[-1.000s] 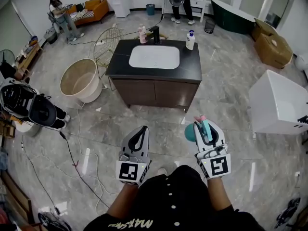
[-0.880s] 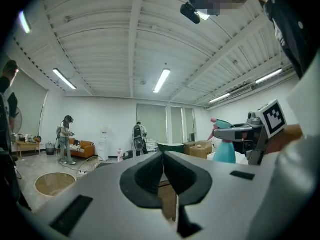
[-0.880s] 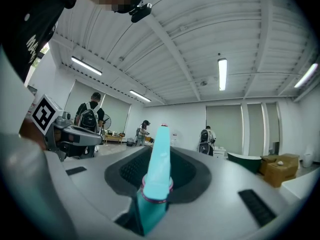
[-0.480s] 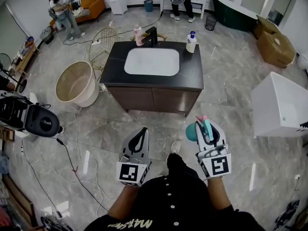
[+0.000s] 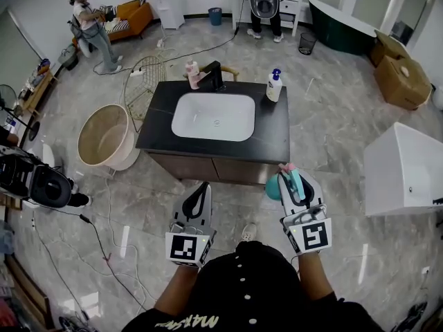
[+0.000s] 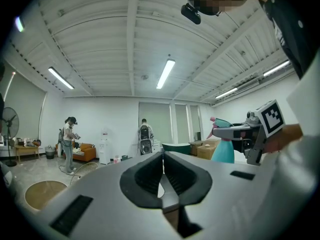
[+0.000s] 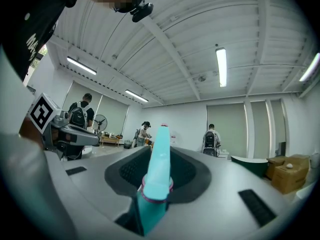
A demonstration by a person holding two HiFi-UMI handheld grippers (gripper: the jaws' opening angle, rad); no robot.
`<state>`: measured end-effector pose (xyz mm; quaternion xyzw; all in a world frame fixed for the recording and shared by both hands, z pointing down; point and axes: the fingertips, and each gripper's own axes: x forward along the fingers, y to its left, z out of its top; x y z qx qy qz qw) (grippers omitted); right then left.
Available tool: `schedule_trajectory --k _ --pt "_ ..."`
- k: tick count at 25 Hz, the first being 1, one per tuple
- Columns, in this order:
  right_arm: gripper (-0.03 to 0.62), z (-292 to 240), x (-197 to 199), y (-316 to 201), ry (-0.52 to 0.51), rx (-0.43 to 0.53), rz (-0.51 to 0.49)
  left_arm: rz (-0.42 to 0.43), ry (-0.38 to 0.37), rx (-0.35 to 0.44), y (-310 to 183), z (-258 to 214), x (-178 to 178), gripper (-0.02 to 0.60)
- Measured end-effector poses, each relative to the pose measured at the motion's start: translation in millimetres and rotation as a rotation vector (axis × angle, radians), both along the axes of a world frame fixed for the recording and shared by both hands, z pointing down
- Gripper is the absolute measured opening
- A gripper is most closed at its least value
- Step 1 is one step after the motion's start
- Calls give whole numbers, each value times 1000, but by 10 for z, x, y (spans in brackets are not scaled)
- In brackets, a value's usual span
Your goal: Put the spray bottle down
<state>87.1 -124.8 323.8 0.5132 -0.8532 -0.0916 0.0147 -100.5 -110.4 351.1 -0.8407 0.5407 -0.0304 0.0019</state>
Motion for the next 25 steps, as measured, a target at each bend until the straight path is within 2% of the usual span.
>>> schedule_trajectory --k 10,16,25 --pt "95 127 275 -820 3 -29 -12 -2 -3 -15 -717 58 316 17" --pt "95 301 326 -1198 5 -52 -5 22 -19 -52 -1037 237 412 17" --pt "95 453 407 -2073 26 -57 57 90 9 -66 -1944 421 493 17"
